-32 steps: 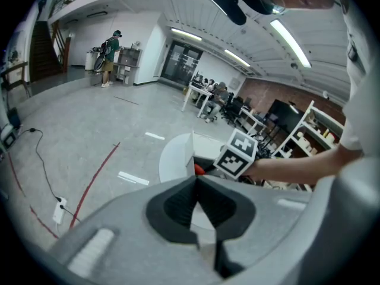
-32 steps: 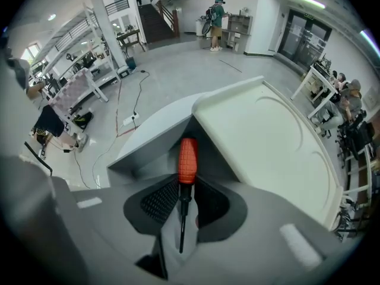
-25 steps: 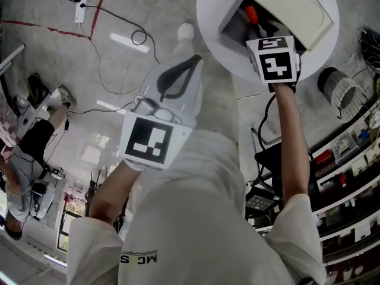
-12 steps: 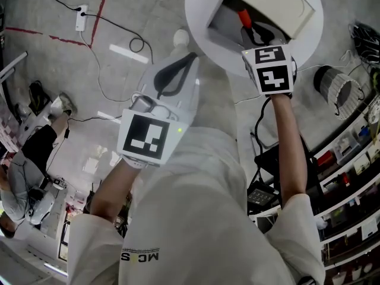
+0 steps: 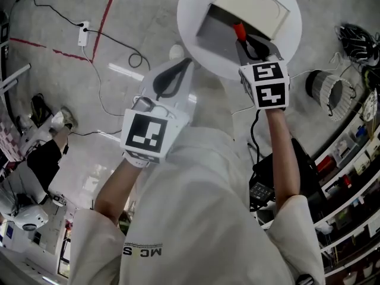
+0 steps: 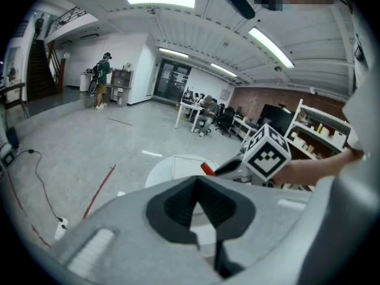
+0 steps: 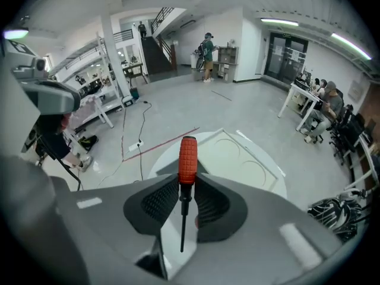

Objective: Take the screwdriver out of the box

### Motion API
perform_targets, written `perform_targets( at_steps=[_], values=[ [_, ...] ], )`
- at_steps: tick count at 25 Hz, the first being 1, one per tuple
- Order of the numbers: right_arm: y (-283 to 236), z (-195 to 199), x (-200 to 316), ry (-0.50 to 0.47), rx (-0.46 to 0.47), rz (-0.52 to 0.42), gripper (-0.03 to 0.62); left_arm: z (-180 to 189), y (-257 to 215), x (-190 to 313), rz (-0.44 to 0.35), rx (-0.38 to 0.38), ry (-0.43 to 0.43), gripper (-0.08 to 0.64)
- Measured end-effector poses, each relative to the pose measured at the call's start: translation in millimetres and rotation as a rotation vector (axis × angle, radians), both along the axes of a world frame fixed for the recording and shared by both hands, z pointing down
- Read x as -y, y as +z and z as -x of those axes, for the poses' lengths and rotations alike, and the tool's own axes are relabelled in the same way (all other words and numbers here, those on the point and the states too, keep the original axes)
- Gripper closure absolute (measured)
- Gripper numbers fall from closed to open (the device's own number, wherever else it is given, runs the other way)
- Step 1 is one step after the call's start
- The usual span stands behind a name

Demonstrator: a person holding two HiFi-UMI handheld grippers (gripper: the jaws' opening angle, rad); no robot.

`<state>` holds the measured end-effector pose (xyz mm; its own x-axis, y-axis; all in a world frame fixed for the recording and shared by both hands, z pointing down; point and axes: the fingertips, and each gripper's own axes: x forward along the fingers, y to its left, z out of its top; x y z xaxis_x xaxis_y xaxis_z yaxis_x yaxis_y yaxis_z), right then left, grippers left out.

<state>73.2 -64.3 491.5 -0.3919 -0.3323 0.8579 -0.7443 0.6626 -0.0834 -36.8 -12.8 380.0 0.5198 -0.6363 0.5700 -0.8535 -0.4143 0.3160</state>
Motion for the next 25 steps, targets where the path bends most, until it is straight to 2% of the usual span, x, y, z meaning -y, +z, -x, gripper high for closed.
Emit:
perform_targets(
  at_steps=[5,12,25],
  values=[
    [-48.5,-7.6,-3.2,0.057,0.077,-0.056,0.508,-2.4,-34.6,1.5,-0.063,0.005,-0.004,0.558],
    [-122.1,-24.2,-11.5,0.16,0.198,-0.116,0.508,-11.6,-77.3,0.2,-0.104,-0.002,0.011,0.558],
    [-233.7,-55.5,-29.3,0.282,0.351,-0.288,0.508,-33.0,-151.9,-2.8,-0.217,-0.025,0.034,0.558]
  ],
)
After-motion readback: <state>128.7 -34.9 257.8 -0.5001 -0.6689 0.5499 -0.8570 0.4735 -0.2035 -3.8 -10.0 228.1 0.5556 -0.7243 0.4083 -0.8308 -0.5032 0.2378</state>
